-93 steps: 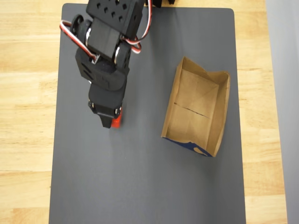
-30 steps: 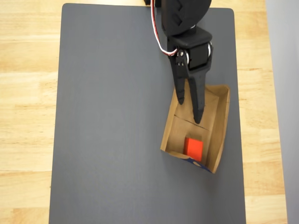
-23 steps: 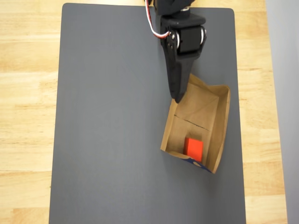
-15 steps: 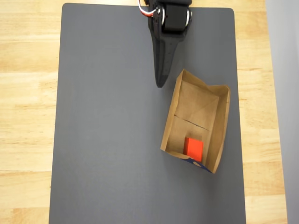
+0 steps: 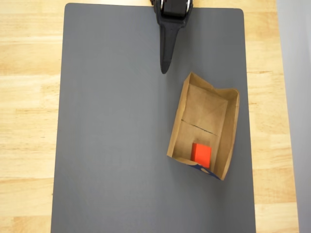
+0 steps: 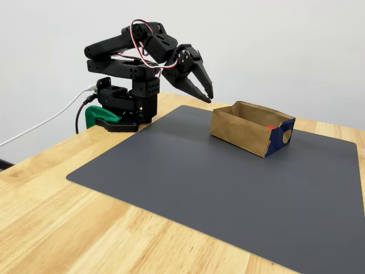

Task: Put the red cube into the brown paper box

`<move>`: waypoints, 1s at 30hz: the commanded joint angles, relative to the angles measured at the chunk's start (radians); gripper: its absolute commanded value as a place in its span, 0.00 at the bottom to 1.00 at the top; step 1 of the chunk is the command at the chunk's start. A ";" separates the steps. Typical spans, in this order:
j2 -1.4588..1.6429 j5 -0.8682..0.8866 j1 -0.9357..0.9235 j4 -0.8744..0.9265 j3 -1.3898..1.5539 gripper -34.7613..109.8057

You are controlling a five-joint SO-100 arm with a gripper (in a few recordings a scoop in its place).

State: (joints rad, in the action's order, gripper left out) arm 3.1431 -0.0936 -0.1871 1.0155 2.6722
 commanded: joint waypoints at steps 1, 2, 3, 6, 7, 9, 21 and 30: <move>-0.002 0.003 -0.017 0.031 0.000 0.24; -0.002 0.003 -0.014 0.043 0.000 0.24; -0.002 0.003 -0.012 0.054 0.000 0.24; -0.002 0.020 -0.009 0.087 0.000 0.24; -0.002 0.020 -0.008 0.087 0.000 0.24; -0.002 0.021 -0.008 0.087 0.000 0.24; -0.002 0.038 -0.018 0.087 0.000 0.24; -0.002 0.038 -0.018 0.087 0.000 0.24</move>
